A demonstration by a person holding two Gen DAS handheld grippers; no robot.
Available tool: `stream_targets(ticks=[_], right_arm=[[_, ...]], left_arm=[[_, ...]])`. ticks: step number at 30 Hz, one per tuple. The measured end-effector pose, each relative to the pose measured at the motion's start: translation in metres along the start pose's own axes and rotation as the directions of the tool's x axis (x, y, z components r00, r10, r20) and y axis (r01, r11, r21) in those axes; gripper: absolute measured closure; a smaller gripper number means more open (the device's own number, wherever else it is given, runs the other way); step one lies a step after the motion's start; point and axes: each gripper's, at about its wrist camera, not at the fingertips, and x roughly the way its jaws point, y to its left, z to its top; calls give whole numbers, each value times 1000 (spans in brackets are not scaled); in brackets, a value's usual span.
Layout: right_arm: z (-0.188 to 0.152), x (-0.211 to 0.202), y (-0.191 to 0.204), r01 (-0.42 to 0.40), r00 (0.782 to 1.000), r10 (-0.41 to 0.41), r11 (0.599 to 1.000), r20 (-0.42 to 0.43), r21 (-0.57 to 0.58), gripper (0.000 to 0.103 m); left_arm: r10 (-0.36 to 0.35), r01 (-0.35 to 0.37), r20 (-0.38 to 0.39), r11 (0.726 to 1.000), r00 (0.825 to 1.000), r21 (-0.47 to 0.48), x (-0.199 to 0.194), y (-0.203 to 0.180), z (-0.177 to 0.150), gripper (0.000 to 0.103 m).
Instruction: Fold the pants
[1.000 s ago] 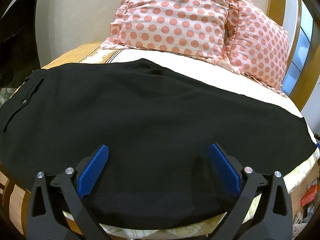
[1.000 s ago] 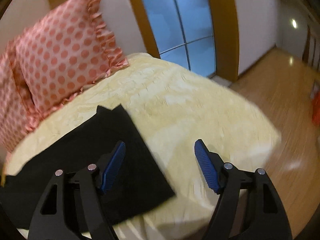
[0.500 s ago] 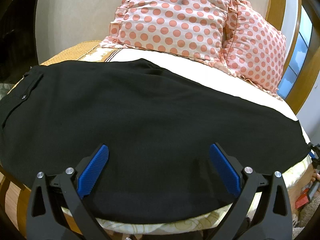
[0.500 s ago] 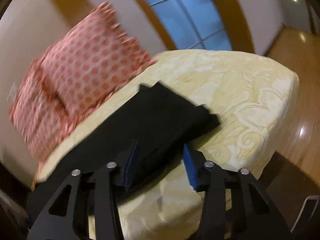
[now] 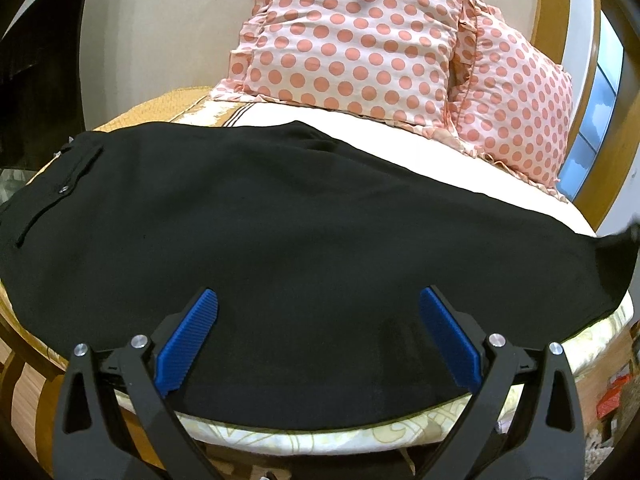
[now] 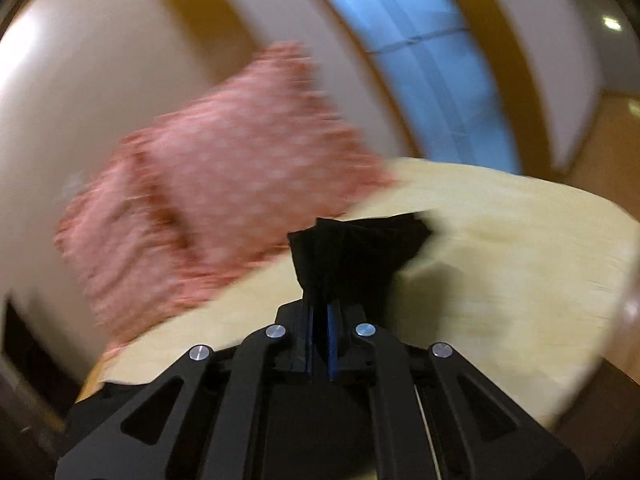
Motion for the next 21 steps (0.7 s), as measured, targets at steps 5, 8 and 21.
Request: stream_targets(ticks=[5, 8, 21], right_arm=[[-67, 70, 156, -433, 871, 368, 889, -325, -152, 98], [-148, 102, 216, -549, 740, 345, 807, -578, -221, 98], [-181, 110, 277, -592, 730, 320, 737, -603, -326, 98]], left_arm=[[-28, 29, 14, 999, 1000, -44, -4, 5, 0, 2], [-68, 70, 26, 993, 997, -94, -13, 15, 1, 2], [-26, 65, 153, 966, 988, -249, -58, 70, 5, 2]])
